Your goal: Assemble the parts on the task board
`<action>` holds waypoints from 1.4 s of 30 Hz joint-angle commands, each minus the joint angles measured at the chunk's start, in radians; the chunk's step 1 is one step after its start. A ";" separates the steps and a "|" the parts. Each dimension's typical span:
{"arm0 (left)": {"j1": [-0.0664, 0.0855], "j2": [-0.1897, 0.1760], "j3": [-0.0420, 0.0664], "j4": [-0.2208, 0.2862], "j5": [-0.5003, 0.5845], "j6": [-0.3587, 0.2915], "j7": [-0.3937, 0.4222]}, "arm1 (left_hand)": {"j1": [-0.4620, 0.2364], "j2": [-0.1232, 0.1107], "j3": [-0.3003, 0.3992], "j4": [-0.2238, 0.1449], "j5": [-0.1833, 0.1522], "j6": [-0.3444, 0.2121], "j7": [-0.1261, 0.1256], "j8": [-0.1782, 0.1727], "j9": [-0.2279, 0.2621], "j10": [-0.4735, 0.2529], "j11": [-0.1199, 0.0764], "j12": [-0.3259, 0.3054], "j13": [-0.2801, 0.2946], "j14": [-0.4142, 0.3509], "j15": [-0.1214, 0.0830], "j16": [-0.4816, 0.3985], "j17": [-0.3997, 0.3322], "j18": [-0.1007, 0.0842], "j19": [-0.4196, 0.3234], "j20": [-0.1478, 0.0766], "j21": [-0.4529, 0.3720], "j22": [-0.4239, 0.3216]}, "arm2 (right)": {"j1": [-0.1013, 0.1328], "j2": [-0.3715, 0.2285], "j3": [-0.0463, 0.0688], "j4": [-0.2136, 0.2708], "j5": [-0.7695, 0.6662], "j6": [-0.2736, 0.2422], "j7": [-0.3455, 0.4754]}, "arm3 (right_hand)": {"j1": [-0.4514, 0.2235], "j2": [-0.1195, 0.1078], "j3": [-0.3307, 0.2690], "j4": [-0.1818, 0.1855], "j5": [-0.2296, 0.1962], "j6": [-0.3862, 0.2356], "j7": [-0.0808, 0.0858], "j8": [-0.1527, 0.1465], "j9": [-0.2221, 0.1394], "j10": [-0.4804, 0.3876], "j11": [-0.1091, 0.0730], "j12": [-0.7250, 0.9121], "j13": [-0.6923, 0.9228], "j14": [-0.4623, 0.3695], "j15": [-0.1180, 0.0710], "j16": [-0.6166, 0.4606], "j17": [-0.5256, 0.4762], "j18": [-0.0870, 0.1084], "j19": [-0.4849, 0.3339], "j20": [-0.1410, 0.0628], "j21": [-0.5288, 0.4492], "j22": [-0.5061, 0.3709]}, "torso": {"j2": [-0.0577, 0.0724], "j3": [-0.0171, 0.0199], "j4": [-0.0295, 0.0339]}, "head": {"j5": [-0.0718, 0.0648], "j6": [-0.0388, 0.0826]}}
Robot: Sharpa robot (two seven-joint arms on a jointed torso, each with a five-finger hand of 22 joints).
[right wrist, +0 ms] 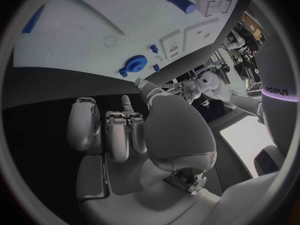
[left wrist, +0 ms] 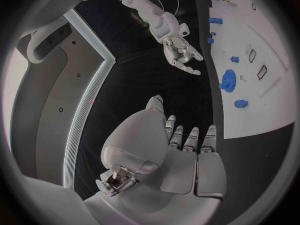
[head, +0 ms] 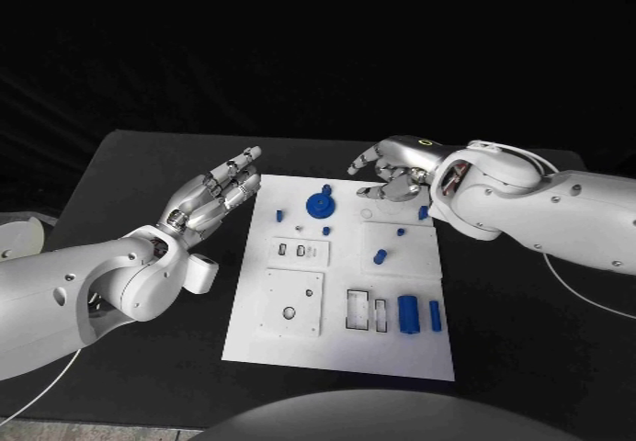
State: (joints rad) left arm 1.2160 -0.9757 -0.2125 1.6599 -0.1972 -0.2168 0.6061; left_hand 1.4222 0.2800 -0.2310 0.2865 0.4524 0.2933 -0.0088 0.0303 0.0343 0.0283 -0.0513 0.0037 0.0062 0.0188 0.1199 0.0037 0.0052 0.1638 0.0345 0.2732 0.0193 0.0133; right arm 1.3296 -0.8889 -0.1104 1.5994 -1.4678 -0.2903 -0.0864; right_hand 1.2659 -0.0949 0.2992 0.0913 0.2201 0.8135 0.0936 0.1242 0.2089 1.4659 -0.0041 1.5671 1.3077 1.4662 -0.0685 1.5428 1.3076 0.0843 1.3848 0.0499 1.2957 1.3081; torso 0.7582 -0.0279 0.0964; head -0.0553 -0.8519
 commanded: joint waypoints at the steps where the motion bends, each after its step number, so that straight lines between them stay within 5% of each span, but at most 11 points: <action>1: 0.000 0.002 0.000 0.002 0.001 0.017 0.007 | 0.012 -0.001 0.006 -0.001 0.006 0.004 0.006 0.005 0.001 0.001 0.009 0.004 0.002 -0.001 0.007 0.005 0.001 0.018 -0.002 0.007 0.005 0.001 | 0.000 -0.068 -0.001 0.046 -0.013 -0.034 -0.003 | -0.006 0.001 -0.008 0.001 -0.006 0.011 -0.001 0.007 0.002 0.105 0.004 0.004 0.263 0.096 0.007 0.006 0.240 -0.009 0.009 0.001 0.011 0.043 | -0.001 -0.0008 0.0006 | -0.014 0.001; 6: -0.001 0.003 0.000 0.000 0.001 0.018 0.006 | 0.015 -0.003 0.007 -0.002 0.009 0.003 0.007 0.005 0.001 0.001 0.009 0.004 0.002 -0.001 0.007 0.005 0.001 0.018 -0.002 0.008 0.005 0.001 | -0.020 -0.158 -0.004 0.079 -0.004 -0.041 0.009 | -0.006 -0.001 -0.014 0.004 -0.018 0.012 -0.001 0.007 0.001 0.105 0.004 0.004 0.263 0.094 0.007 0.000 0.232 -0.009 0.009 0.001 0.009 0.042 | 0.000 0.0007 -0.0105 | -0.012 -0.003; 17: -0.012 0.005 0.000 -0.002 -0.005 0.018 0.013 | 0.026 -0.005 0.011 -0.007 0.018 0.004 0.008 0.005 0.001 0.001 0.010 0.004 0.002 0.000 0.009 0.006 0.001 0.017 -0.002 0.009 0.006 0.001 | -0.080 -0.259 -0.010 0.072 0.005 -0.096 0.066 | -0.002 -0.002 -0.029 0.016 -0.044 -0.014 -0.005 -0.008 -0.007 0.102 0.001 0.002 0.260 0.089 0.005 -0.015 0.217 -0.006 0.003 0.000 -0.002 0.037 | -0.004 0.0036 -0.0104 | -0.023 -0.003; 42: -0.020 0.005 0.000 -0.004 -0.008 0.019 0.015 | 0.030 -0.006 0.013 -0.008 0.021 0.003 0.009 0.005 0.001 0.001 0.011 0.004 0.001 0.000 0.010 0.006 0.002 0.017 -0.001 0.010 0.006 0.001 | -0.126 -0.197 -0.013 -0.042 0.001 -0.066 0.040 | 0.009 -0.006 -0.063 0.044 -0.081 0.021 0.003 0.013 0.002 0.086 0.007 -0.012 0.244 0.062 0.009 -0.091 0.141 0.007 -0.029 0.002 -0.064 -0.001 | -0.002 0.0012 -0.0097 | -0.022 -0.008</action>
State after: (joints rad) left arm 1.1958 -0.9728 -0.2127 1.6545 -0.1990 -0.2161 0.6077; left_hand 1.4421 0.2762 -0.2227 0.2780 0.4703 0.2965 -0.0056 0.0303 0.0339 0.0319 -0.0477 0.0037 0.0060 0.0223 0.1234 0.0037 0.0058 0.1638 0.0308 0.2769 0.0193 0.0130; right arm 1.2062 -1.0896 -0.1230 1.5613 -1.4603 -0.3676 -0.0342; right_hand 1.2701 -0.0990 0.2399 0.1367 0.1412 0.8296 0.0958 0.1355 0.2099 1.4659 -0.0042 1.5591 1.3074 1.4662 -0.0684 1.4566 1.3074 0.0844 1.3624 0.0501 1.2334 1.3075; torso 0.7559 -0.0268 0.0866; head -0.0759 -0.8598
